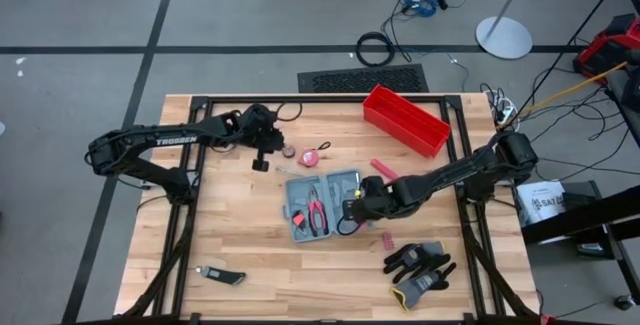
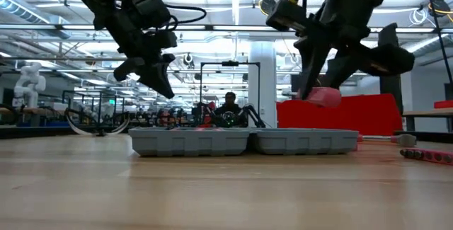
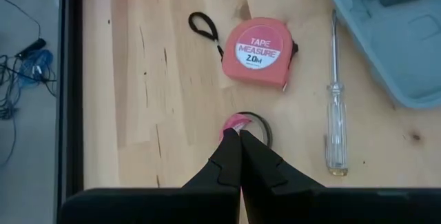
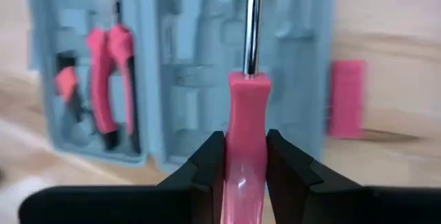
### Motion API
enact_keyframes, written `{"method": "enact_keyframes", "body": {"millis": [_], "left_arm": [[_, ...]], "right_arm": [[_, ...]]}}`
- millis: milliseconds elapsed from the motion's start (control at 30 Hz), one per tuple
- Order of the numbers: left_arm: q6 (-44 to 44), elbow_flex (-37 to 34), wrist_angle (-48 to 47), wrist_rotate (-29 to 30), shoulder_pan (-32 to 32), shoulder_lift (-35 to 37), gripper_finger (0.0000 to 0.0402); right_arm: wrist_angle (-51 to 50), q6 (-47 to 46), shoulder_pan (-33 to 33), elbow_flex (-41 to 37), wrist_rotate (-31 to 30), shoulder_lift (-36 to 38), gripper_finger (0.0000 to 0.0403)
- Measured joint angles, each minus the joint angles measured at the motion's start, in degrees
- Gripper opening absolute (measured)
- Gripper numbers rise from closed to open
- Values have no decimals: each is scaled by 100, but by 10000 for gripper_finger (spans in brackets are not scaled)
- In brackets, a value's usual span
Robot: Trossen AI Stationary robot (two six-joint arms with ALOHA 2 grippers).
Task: Prefit tool cases
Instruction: Put the screwdriver into the toolbox
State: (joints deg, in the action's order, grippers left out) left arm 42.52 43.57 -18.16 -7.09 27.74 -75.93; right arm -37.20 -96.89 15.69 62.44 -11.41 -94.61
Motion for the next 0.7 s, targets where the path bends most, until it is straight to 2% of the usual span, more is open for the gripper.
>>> {"method": "enact_keyframes", "body": {"millis": [133,300,467,700], "left_arm": [[-10,0,-24,-1,-1,-1,2],[-19,0,-52,-1,-1,1,2],[-19,2,-118,-3,-1,1,2],[-23,2,-205,-25,-1,1,2]], "right_arm": [[-744,148,-99,518,132,-222,70],[-1058,485,-223,938,237,-490,70],[-1280,670,-297,998,582,-703,70],[-1308,803,-340,1000,704,-730,70]]}}
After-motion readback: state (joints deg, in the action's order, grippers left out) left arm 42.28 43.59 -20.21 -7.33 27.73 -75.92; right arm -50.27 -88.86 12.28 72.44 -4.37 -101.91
